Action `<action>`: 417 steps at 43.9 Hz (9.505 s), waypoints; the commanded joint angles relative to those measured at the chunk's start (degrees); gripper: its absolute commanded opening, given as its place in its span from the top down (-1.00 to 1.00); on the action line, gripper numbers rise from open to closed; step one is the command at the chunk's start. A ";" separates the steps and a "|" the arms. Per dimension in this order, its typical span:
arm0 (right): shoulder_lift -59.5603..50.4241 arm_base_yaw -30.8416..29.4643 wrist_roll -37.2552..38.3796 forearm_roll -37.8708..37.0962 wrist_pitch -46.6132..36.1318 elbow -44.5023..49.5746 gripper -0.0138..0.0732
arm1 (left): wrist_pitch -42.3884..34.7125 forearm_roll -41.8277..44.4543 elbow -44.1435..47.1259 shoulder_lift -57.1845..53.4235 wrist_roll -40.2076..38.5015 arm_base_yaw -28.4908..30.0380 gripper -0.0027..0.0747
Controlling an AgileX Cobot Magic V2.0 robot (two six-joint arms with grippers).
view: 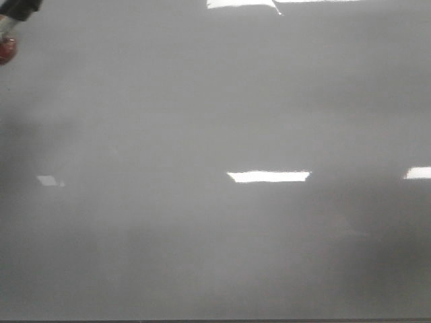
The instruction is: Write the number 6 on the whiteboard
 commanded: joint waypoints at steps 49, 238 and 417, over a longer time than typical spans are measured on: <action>16.84 30.43 -47.33 23.55 1.29 -13.04 -0.68 | -1.79 -3.89 -8.61 8.46 12.32 -31.63 0.98; -2.84 25.08 -34.72 15.44 3.47 0.26 0.94 | -6.48 -9.21 -6.13 -1.96 11.87 -32.90 -0.17; -10.14 24.96 -17.48 4.73 -3.08 -0.82 -0.70 | -50.41 27.69 14.55 1.58 -52.15 15.47 0.01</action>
